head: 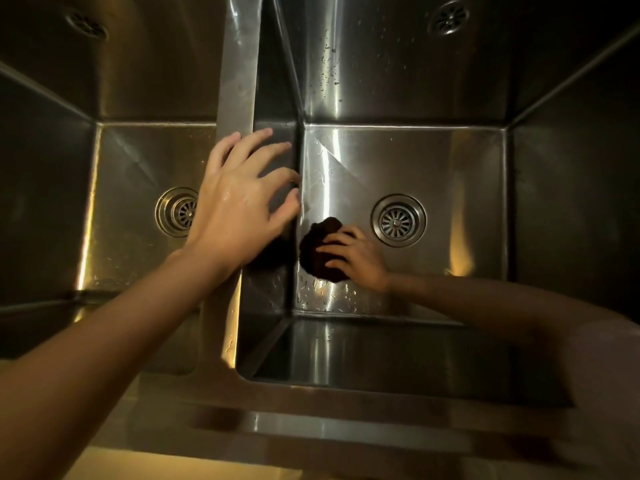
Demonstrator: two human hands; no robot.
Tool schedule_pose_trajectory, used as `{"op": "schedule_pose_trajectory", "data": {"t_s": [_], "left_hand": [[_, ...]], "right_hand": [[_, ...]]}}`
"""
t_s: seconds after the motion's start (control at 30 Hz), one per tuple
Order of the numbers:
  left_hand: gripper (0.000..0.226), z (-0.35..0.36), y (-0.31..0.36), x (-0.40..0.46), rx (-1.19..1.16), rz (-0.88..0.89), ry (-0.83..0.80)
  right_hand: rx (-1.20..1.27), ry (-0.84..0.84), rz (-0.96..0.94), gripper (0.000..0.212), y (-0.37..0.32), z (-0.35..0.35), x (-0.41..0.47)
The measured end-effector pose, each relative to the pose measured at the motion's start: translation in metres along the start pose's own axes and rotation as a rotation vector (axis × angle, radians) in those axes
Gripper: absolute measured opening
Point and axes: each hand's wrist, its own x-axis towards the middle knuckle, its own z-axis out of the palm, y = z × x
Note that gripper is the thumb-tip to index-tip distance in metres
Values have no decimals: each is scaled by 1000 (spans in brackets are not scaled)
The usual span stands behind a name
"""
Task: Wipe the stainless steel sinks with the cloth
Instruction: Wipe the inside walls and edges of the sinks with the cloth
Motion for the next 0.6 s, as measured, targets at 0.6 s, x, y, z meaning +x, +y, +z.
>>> {"op": "schedule_pose_trajectory", "data": {"t_s": [0.6], "left_hand": [[32,0,-2,0,2,22,-23]], "right_hand": [[-68,73,99,35,30,-13,-31]]}}
